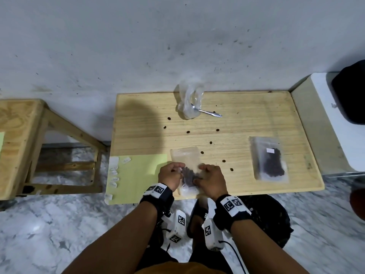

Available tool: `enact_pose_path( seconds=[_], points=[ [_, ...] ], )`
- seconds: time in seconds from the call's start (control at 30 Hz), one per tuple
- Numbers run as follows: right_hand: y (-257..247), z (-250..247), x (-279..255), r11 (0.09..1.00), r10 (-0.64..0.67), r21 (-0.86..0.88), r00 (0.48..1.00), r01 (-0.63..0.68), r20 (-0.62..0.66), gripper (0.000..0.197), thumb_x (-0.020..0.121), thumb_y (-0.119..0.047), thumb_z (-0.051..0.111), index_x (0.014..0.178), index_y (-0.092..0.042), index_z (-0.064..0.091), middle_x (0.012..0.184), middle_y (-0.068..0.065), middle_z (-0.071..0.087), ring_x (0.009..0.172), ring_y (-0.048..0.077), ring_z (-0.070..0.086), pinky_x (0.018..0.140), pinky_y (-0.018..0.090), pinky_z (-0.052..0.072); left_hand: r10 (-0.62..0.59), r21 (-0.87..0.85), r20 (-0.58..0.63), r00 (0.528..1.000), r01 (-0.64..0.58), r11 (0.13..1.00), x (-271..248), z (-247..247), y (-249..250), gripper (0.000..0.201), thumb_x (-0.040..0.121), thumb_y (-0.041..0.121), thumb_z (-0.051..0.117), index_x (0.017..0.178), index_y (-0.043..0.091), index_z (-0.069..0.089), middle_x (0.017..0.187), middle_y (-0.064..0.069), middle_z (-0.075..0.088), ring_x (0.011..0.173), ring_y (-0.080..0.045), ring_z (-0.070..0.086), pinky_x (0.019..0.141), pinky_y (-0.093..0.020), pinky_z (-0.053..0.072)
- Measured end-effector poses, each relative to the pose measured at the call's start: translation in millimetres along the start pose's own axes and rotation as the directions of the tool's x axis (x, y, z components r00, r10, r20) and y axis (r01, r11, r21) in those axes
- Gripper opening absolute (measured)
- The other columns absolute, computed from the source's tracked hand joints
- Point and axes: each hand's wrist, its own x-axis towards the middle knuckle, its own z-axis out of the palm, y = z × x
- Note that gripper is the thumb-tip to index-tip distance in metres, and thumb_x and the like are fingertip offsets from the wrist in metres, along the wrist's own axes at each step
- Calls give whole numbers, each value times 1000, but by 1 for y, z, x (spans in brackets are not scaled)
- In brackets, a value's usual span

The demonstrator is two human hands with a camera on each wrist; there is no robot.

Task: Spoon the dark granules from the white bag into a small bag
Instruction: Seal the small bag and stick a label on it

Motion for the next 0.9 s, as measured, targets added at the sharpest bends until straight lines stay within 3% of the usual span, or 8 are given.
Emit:
enact_pose_path(
  seconds=[0.07,0.1,0.23,0.4,0.53,0.73,0.83,0.9],
  points=[
    [-2,-4,0,999,19,43,999,-17,-36,41,70,-14,82,105,-31,66,118,-2,54,105,11,56,90,25,49,26,-42,6,1000,-26,999,-1,-3,3,47,76,-19,48,86,19,73,89,-3,67,74,-12,58,62,-16,49],
    [-4,-6,0,996,15,83,999,-12,-31,40,71,-12,82,101,-33,65,120,-3,56,107,11,57,89,24,49,40,-60,15,999,-39,997,-1,-5,5,47,75,-21,48,86,18,73,91,-3,68,74,-12,59,61,-15,49],
    [-17,-9,0,981,-20,194,998,9,54,33,75,0,78,92,-26,66,92,3,66,76,14,62,62,18,49,63,-108,37,997,-58,992,-3,-19,12,44,75,-21,51,91,14,74,95,-1,69,80,-15,59,55,-13,43],
    [-46,9,1,958,-56,285,994,27,92,28,75,9,74,93,-11,67,84,9,59,70,21,57,61,29,50,102,-250,32,994,-91,964,-6,-45,20,37,80,-14,60,90,19,73,95,-2,69,87,-17,61,60,-19,49],
    [-80,41,1,955,-133,285,979,84,156,29,74,7,77,92,-14,68,85,7,57,72,19,56,63,27,48,127,-271,-12,992,-125,954,-6,-78,18,32,84,-6,60,96,21,72,99,-4,67,76,-18,57,45,-21,43],
    [-115,97,5,944,-168,310,974,114,154,24,88,-14,72,109,-25,67,95,-2,67,84,12,64,70,25,50,109,-312,-188,976,-165,936,7,-151,-6,38,83,-11,58,90,24,72,96,-10,65,72,-24,57,52,-26,45],
    [-119,127,10,977,-157,163,981,137,117,9,90,-19,68,95,-26,67,104,-3,71,98,17,66,87,31,52,63,-355,-289,955,-168,920,10,-193,-16,32,87,-12,54,101,14,68,93,-8,65,81,-24,60,61,-29,50],
    [-118,143,14,989,-146,50,981,140,130,8,87,-22,72,90,-26,66,103,-2,72,96,18,66,91,32,52,42,-378,-338,940,-177,909,13,-218,-22,29,89,-12,54,104,10,66,91,-4,67,83,-21,62,67,-28,53]
  ],
)
